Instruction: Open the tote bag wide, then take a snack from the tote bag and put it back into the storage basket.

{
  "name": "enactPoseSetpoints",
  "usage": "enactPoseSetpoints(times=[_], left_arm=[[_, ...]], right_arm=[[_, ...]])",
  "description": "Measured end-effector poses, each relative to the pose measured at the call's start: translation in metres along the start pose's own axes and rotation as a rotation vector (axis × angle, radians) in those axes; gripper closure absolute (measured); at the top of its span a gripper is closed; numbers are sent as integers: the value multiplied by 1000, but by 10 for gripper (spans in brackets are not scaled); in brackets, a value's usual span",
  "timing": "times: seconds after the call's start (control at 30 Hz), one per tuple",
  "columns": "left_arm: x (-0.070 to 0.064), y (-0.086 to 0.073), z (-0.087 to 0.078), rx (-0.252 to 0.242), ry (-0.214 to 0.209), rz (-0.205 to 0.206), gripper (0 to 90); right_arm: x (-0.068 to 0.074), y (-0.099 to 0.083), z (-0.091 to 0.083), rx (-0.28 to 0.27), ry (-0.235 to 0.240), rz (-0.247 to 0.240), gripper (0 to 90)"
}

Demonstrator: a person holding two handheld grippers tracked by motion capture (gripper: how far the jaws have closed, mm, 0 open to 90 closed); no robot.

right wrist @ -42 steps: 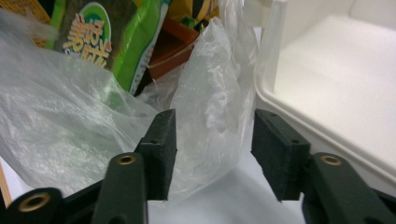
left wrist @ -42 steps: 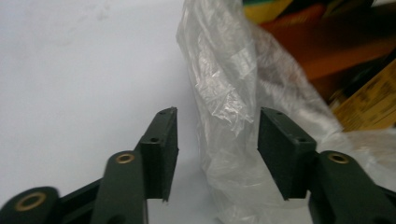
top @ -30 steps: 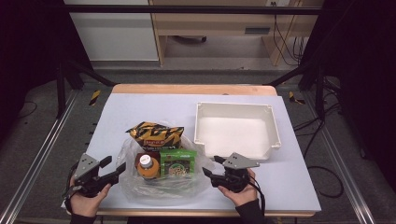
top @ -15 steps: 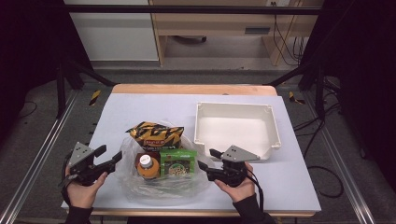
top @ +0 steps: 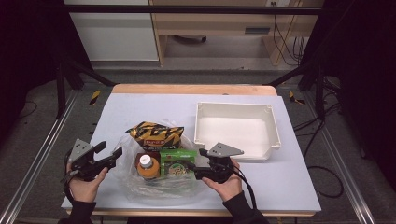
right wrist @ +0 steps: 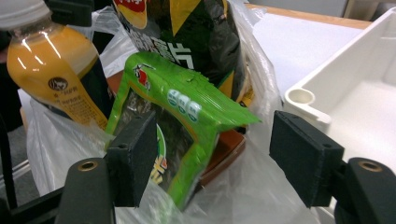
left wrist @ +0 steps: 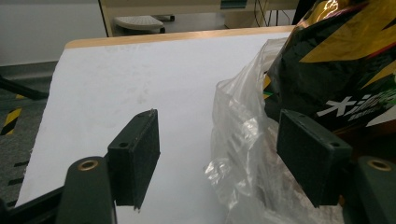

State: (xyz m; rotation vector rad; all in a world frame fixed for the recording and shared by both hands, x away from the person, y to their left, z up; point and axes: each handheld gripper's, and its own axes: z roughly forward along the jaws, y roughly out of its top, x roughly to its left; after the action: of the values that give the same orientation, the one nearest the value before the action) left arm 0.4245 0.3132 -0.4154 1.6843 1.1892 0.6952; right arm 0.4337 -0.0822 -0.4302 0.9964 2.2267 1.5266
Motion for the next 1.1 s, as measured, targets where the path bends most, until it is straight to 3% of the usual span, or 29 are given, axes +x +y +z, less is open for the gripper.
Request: enactPoseSetpoints(times=[0.27,0.4,0.87,0.97,1.07,1.1], left_arm=[[9,-5,-4,-13,10,-23,297],[9,-6,-5,-16,13,-23,298],[7,-10,1,23,8,-10,298],[7,-10,1,25,4,-9,298],[7,-10,1,22,4,-9,298],[7,-10,1,22,3,-10,298]], right_arm=[[0,0,9,25,4,8,324],[2,-3,14,54,5,-6,329],[1,-5,26,70,51,8,385],[1,-5,31,77,83,23,458],[4,-6,33,71,89,-3,524],[4,-5,30,53,100,-11,585]])
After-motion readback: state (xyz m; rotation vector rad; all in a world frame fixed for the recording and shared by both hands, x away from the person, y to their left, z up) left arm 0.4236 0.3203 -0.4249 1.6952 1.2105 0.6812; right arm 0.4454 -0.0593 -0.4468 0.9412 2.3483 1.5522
